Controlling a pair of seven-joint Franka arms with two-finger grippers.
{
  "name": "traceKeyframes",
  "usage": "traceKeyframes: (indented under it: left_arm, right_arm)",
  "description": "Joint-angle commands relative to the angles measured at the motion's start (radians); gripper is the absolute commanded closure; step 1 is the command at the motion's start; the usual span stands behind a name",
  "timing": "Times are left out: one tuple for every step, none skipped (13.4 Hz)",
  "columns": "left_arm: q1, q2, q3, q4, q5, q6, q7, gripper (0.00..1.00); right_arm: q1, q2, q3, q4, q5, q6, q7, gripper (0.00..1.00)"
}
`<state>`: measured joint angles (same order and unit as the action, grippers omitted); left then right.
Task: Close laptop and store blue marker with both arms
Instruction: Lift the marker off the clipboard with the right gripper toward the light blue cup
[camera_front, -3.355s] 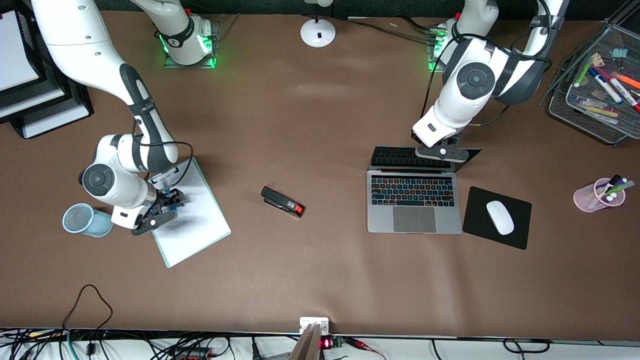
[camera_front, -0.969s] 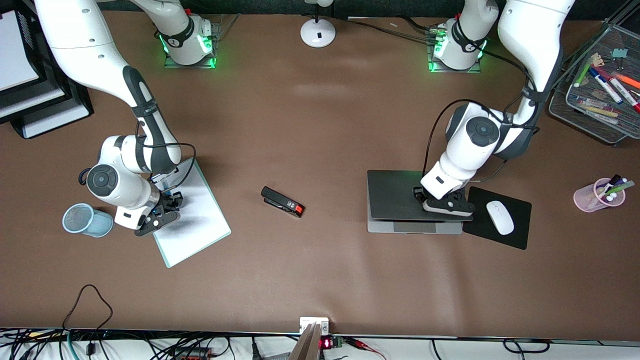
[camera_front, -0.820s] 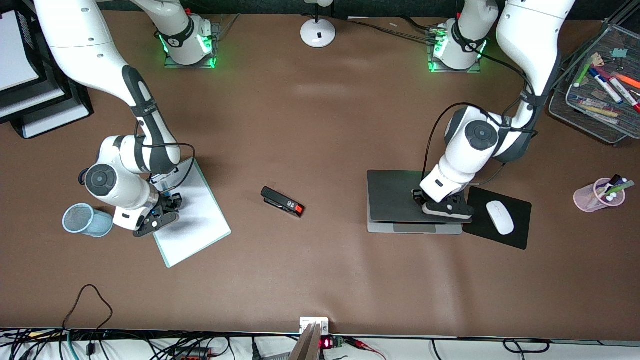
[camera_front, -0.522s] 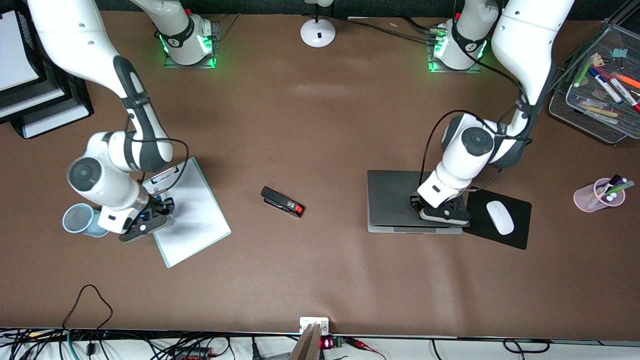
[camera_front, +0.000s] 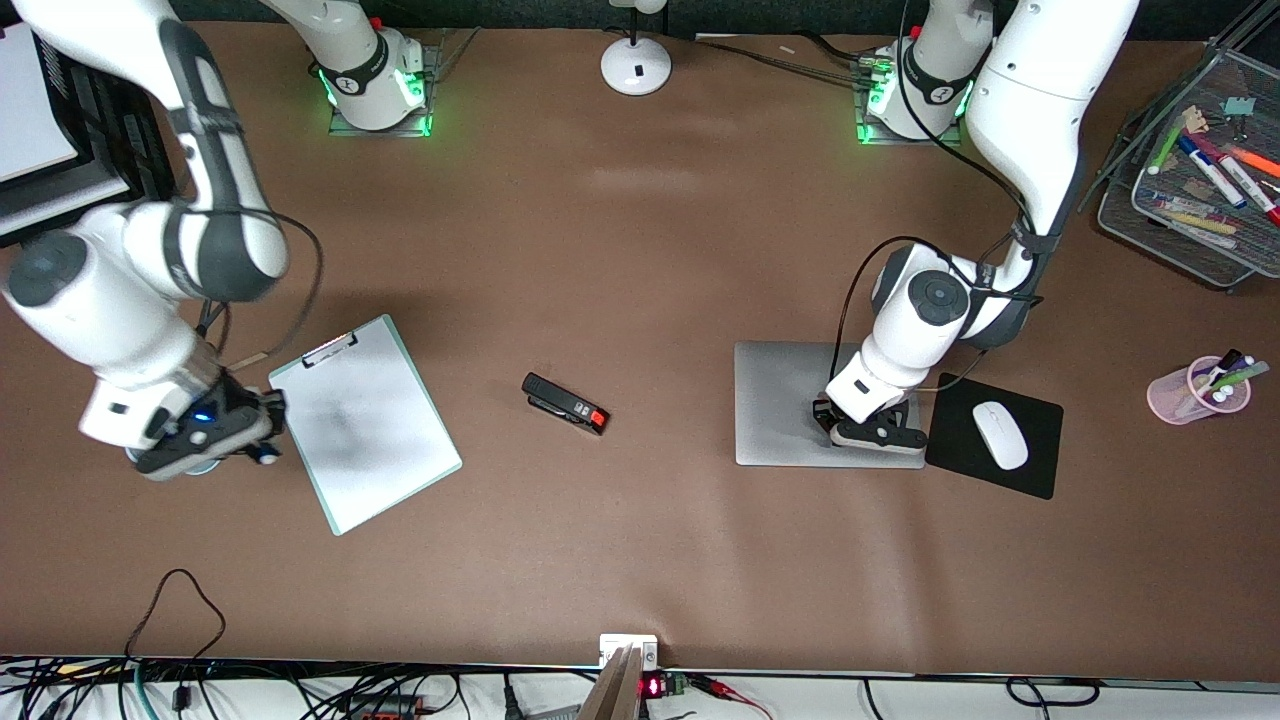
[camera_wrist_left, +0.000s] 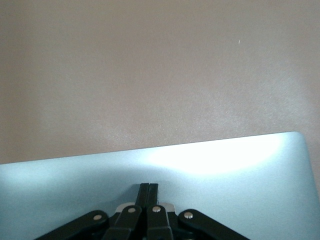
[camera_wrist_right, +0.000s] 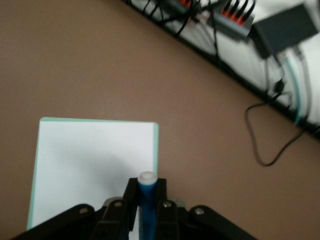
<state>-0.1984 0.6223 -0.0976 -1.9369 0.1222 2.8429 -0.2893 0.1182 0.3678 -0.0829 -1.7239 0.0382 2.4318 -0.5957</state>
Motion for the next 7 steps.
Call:
traceKeyframes:
  left_arm:
    - [-0.026, 0.033, 0.03, 0.044, 0.022, 0.012, -0.011, 1.0]
    - [-0.027, 0.037, 0.032, 0.053, 0.022, 0.012, -0.01, 1.0]
    - [-0.029, 0.043, 0.035, 0.059, 0.023, 0.012, -0.01, 1.0]
    - [-0.033, 0.045, 0.035, 0.059, 0.023, 0.012, -0.011, 1.0]
    - [-0.035, 0.046, 0.042, 0.059, 0.023, 0.012, -0.011, 1.0]
    - [-0.035, 0.048, 0.042, 0.059, 0.025, 0.012, -0.011, 1.0]
    - [-0.035, 0.048, 0.042, 0.059, 0.023, 0.012, -0.014, 1.0]
  right_arm:
    - [-0.017, -0.071, 0.006, 0.024, 0.018, -0.016, -0.128, 1.0]
    - [-0.021, -0.092, 0.005, 0.027, 0.035, -0.017, -0.175, 1.0]
    - [-0.026, -0.113, 0.003, 0.041, 0.099, -0.023, -0.252, 1.0]
    - [-0.038, -0.119, 0.002, 0.068, 0.197, -0.043, -0.341, 1.0]
    - [-0.058, -0.119, -0.003, 0.095, 0.3, -0.089, -0.43, 1.0]
    - [-0.081, -0.119, -0.004, 0.111, 0.39, -0.137, -0.511, 1.0]
    - [-0.109, -0.119, -0.005, 0.119, 0.45, -0.167, -0.582, 1.0]
